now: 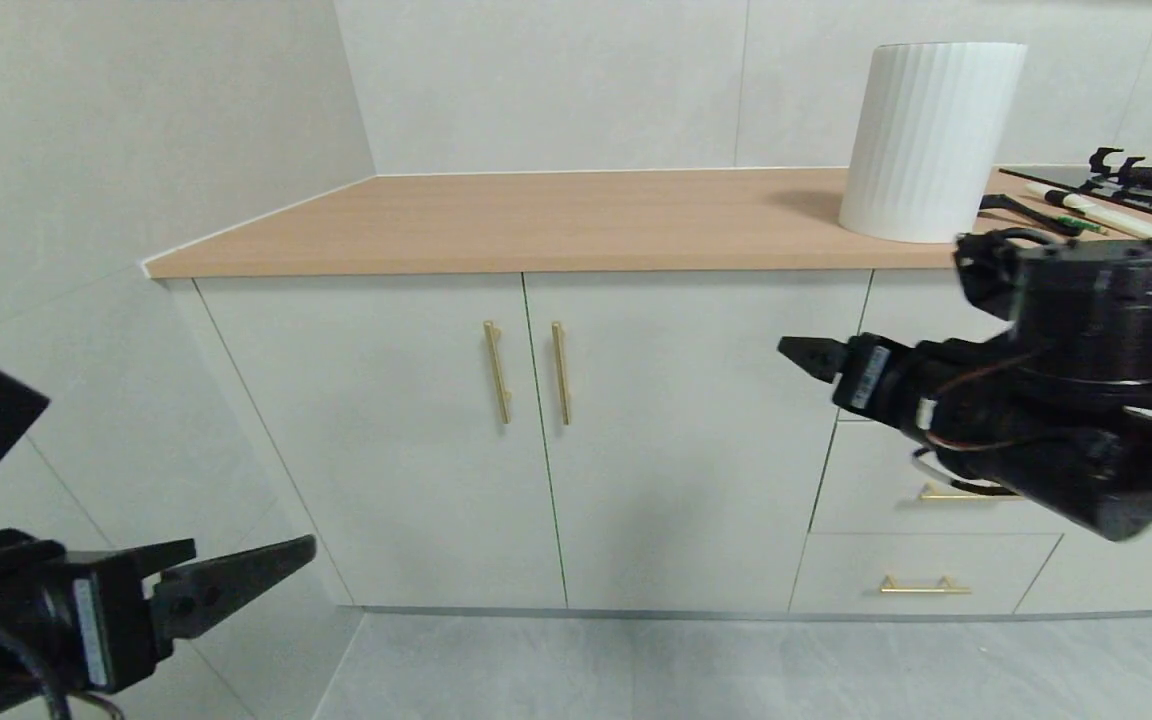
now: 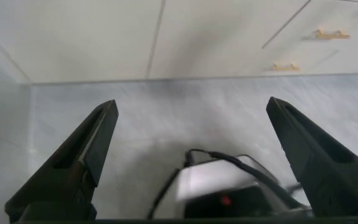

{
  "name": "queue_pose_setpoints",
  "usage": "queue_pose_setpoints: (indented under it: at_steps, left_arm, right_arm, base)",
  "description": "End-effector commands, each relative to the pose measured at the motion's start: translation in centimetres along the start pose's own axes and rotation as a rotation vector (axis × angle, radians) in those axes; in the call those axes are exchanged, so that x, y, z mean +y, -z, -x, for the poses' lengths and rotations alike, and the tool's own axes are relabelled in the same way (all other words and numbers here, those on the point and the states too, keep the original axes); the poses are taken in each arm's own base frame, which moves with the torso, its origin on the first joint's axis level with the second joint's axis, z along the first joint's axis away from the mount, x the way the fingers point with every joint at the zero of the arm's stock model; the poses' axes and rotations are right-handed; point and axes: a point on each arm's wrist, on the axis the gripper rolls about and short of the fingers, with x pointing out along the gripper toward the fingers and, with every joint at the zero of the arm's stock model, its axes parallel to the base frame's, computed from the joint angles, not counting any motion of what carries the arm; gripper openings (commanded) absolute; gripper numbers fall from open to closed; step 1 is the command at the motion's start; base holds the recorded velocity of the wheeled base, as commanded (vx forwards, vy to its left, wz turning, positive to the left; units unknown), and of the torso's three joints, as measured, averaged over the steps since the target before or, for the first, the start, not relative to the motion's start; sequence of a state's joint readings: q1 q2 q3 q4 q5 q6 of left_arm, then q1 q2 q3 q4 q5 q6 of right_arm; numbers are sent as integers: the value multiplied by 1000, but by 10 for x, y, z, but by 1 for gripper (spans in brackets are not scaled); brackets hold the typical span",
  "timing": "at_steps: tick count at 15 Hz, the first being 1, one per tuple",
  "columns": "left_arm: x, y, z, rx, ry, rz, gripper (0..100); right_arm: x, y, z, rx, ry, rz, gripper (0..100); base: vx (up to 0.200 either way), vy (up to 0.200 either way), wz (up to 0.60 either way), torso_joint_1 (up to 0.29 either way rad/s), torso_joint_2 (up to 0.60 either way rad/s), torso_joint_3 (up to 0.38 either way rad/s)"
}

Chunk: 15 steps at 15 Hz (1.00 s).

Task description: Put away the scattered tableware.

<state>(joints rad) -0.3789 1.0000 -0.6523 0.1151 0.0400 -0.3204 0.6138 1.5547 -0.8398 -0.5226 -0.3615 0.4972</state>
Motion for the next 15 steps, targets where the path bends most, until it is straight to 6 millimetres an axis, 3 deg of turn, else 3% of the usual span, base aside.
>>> queue_pose_setpoints:
  at_steps: [1,3,5,6,7,8,10,12,15]
  left_arm:
    - [16,34,47,-147,-8,-28,100]
    - [26,63,83,-309,-8,-83,100]
    - [31,85,103,-436,-44,-149,100]
    - [32,90,106,-458,-54,-155,100]
    - [33,104,114,-518,-94,-166,100]
    - [33,108,117,-532,-100,-168,100]
    - [35,126,123,-549,-134,-165,100]
    - [37,128,121,-549,-206,-147,100]
    - [33,130,121,-567,-308,-184,100]
  right_arm:
    - [-51,4,110,-99,17,56,100]
    - [-90,21,167,-200,62,110,100]
    - [-117,33,206,-303,168,194,100]
    - [-121,35,212,-323,199,205,100]
    - [-128,41,236,-377,206,240,100]
    - [-129,43,243,-392,206,255,100]
    - [-134,59,277,-419,289,347,100]
    - [-138,71,286,-415,354,358,100]
    - [-137,70,287,-480,508,305,100]
  base:
    - [0,0,0,0,0,0]
    - [0,0,0,0,0,0]
    - [0,0,0,0,0,0]
    - [0,0,0,0,0,0]
    - [0,0,0,0,0,0]
    - [0,0,0,0,0,0]
    - [0,0,0,0,0,0]
    - [0,0,0,0,0,0]
    - [0,0,0,0,0,0]
